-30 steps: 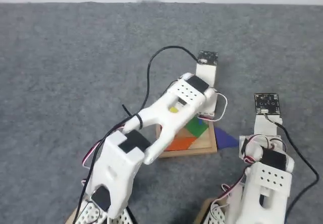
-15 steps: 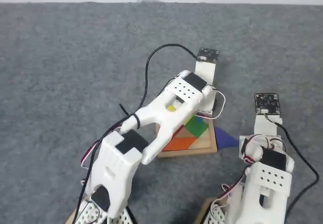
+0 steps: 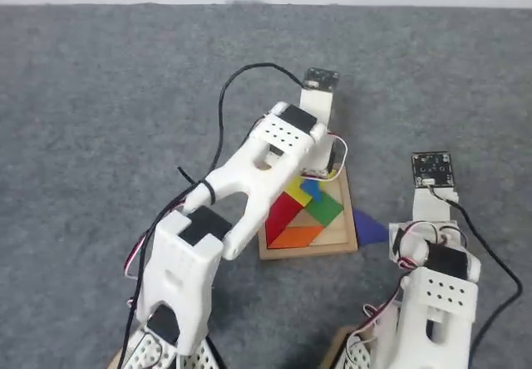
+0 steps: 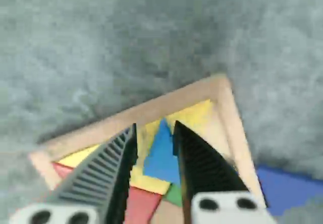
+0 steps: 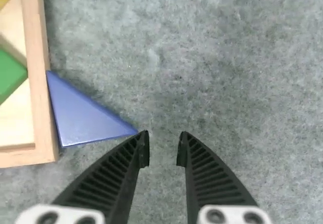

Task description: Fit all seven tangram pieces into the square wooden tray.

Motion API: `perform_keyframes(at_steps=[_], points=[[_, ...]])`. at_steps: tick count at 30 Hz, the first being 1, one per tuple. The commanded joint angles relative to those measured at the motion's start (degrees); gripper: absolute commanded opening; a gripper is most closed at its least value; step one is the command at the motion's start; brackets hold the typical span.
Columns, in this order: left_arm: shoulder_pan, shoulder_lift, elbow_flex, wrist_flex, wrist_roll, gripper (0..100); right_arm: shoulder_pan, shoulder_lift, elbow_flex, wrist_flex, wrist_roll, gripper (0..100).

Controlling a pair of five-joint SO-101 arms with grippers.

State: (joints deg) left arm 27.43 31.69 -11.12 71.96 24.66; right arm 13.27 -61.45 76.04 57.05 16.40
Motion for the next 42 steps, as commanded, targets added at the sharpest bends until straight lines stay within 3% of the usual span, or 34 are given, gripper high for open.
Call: perform_keyframes(at_steps=[1,5,8,11,14,23,42], points=[[-2.1,-7.8,0.4,0.4,-1.0,11,-0.6,0.5,-0.4,-0.8,-0.5,11.1],[-4.7,-15.0,8.3,-2.3,-5.5,10,-0.6,0.5,-0.4,-1.0,-0.5,11.1],[-5.8,-21.5,17.4,-7.2,-12.6,0,-0.6,0.5,-0.4,-1.1,-0.5,11.1],[-5.5,-26.2,26.0,-13.2,-18.3,1,-0.6,0.5,-0.4,-1.1,-0.5,11.1],[-4.3,-26.4,30.0,-16.0,-19.1,1,-0.6,0.5,-0.4,-1.1,-0.5,11.1],[3.0,-19.3,26.9,-16.1,-18.8,1,-0.6,0.5,-0.4,-0.9,-0.5,11.1],[5.5,-15.0,21.9,-16.3,-19.2,1,-0.6,0.5,-0.4,-1.1,-0.5,11.1]])
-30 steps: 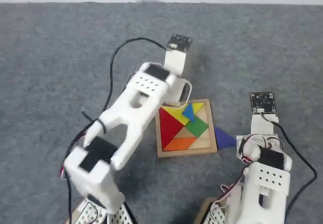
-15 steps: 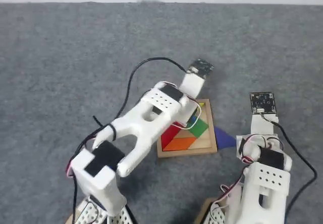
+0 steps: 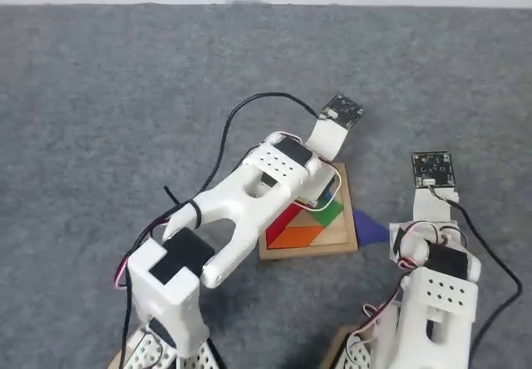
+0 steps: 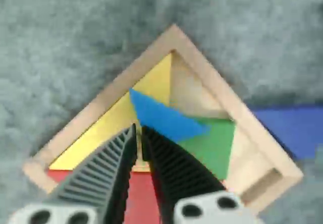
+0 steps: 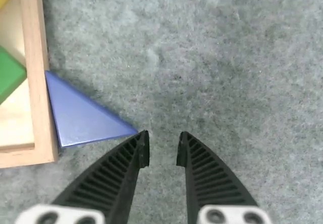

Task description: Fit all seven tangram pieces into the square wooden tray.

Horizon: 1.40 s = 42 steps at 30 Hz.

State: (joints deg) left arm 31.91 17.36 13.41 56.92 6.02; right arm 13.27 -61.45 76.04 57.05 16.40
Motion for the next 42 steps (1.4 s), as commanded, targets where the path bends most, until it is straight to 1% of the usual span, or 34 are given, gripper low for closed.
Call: perform_keyframes(at_steps=[1,8,14,17,22,33,39,42], points=[[1.1,-0.6,-2.6,-1.2,-0.6,1,-0.6,0.5,-0.4,-1.1,-0.5,11.1],[1.1,-0.6,-2.8,-1.4,-2.5,1,-0.6,0.5,-0.4,-1.0,-0.5,11.1],[0.7,1.1,-3.2,-4.0,-4.4,1,-0.6,0.5,-0.4,-0.9,-0.5,11.1],[0.7,4.8,-6.1,-3.4,-4.5,1,-0.6,0.5,-0.4,-0.9,-0.5,11.1],[1.7,7.6,-11.8,0.6,-4.6,1,-0.6,0.5,-0.4,-1.2,-0.5,11.1],[2.4,7.0,-12.1,0.6,-4.6,1,-0.6,0.5,-0.4,-1.3,-0.5,11.1],[2.0,6.9,-12.0,1.3,-5.9,1,-0.6,0.5,-0.4,-1.2,-0.5,11.1],[0.7,2.5,-11.6,3.3,-5.7,1,-0.6,0.5,-0.4,-1.1,-0.4,11.1]])
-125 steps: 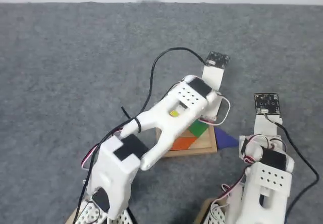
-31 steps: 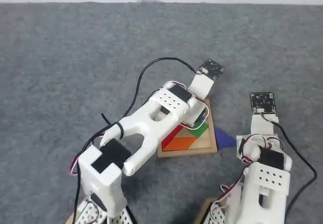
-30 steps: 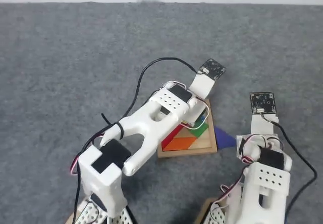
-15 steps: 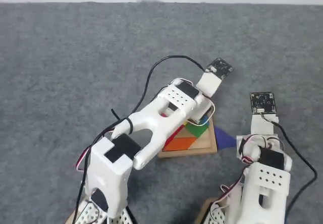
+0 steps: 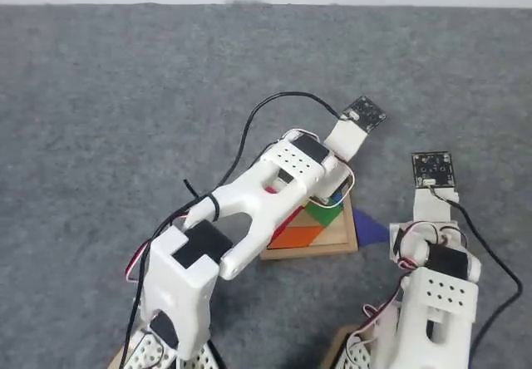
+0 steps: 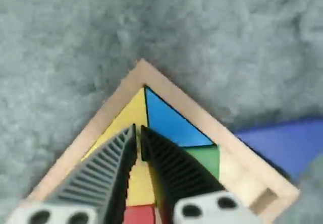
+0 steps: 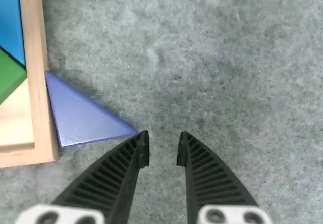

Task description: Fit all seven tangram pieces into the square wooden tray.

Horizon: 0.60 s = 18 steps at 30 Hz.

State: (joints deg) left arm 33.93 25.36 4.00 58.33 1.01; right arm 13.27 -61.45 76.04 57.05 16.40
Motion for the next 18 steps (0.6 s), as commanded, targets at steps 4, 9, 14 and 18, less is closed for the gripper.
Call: perform_keyframes(at_steps=[4,9,14,18], points=[[-8.2,-21.4,4.5,4.2,0.6,1,-0.1,0.6,-2.4,-0.5,0.5,11.2],[-25.8,-44.7,24.5,3.9,0.5,1,-0.6,2.0,-9.9,6.5,1.8,11.6],[-44.1,-59.1,42.2,1.1,0.0,3,-5.7,13.0,-16.1,8.5,1.2,11.7],[-49.1,-64.4,56.0,-7.7,-3.3,11,-11.7,22.9,-19.1,8.1,1.7,11.7]])
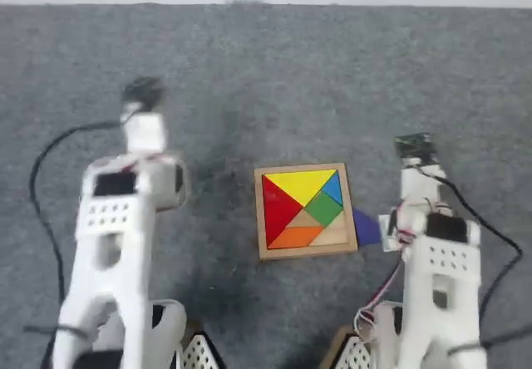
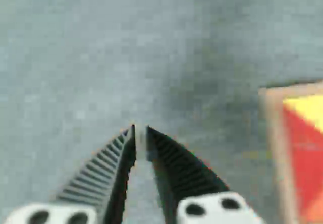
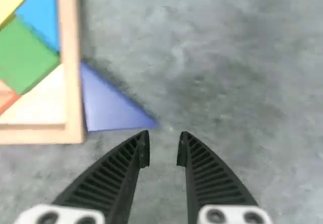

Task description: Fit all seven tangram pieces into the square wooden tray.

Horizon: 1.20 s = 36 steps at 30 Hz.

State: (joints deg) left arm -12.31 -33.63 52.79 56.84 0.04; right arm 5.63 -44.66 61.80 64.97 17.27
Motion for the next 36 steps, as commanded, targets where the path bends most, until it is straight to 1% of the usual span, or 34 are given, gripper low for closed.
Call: perform_keyframes(at_steps=[1,3,6,8,11,14,17,19,23,26,34,36], points=[[-3.2,-6.5,9.4,-8.0,-3.0,13,-5.9,7.7,-5.0,0.3,2.5,11.7],[-3.3,-7.1,11.7,-10.2,-4.4,14,-9.4,9.5,-5.0,0.7,5.6,11.7],[-3.4,-6.7,12.4,-11.2,-4.8,14,-11.9,9.4,-5.0,0.8,6.2,11.7],[-3.4,-5.4,12.2,-11.6,-4.7,14,-12.0,8.7,-5.0,1.4,7.5,11.7],[-3.3,-2.5,12.4,-14.9,-5.0,14,-12.0,8.0,-5.0,4.9,12.4,12.4],[-3.3,0.5,12.2,-16.6,-5.1,14,-12.0,7.7,-5.0,5.8,13.2,17.0],[-3.3,3.0,10.9,-16.8,-5.1,14,-12.2,7.4,-5.0,5.7,13.3,19.9],[-3.4,3.9,10.7,-16.9,-5.1,14,-13.0,7.3,-5.0,5.9,13.6,19.9],[-3.4,4.5,10.7,-17.0,-5.1,14,-14.2,7.3,-3.0,5.6,19.1,20.1],[-3.4,4.5,10.7,-17.0,-5.1,14,-14.3,7.3,-0.4,2.6,21.9,20.2],[-3.3,4.5,10.7,-17.0,-5.1,14,-13.9,8.0,0.4,-1.0,22.5,20.4],[-3.3,4.5,10.7,-17.0,-5.1,14,-14.2,8.0,0.5,-1.0,22.6,22.8]])
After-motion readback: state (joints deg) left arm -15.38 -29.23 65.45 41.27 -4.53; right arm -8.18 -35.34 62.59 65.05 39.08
